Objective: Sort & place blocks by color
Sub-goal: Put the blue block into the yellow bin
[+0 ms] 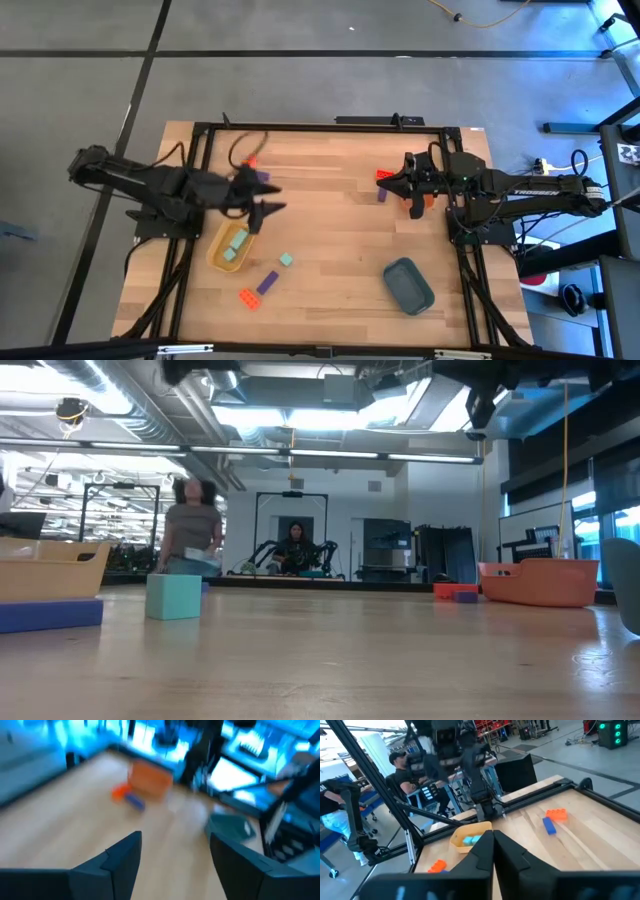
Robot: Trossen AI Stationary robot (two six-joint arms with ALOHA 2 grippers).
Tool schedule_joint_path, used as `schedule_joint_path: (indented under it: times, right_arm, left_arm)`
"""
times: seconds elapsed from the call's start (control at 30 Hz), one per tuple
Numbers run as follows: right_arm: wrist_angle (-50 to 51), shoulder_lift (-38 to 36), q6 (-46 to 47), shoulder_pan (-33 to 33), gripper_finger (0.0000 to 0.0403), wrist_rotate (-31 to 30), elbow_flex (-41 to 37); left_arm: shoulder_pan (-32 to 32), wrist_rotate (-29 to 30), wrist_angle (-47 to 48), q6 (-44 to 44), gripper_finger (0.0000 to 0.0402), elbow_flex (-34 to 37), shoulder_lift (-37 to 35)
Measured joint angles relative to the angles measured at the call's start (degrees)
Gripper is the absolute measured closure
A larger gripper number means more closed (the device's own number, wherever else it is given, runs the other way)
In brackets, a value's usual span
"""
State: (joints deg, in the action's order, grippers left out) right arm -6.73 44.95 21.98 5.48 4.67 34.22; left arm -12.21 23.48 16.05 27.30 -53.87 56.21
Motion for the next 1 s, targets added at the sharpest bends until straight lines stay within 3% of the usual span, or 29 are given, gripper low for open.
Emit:
schedule_joint_path:
  times: [0.17,0.33,0.43,1.0]
  right_arm:
    - [-0.1,0.0,0.0,0.0,0.0385,0.0,0.0]
    - [-1.3,0.0,0.0,0.0,0.0385,0.0,0.0]
    - [-1.6,0.0,0.0,0.0,0.0385,0.0,0.0]
    - [-2.1,0.0,-0.1,0.0,0.0384,0.0,0.0]
  left_arm:
    - [8.9,-8.0,-12.4,-6.8,0.0175,4.4,0.1]
    - [15.5,-17.4,-31.2,-5.8,0.0176,12.8,0.0]
    - [17.2,-20.1,-39.5,-3.2,0.0176,16.4,0.0]
    - [15.0,-20.0,-38.8,-5.0,0.0176,17.3,0.0]
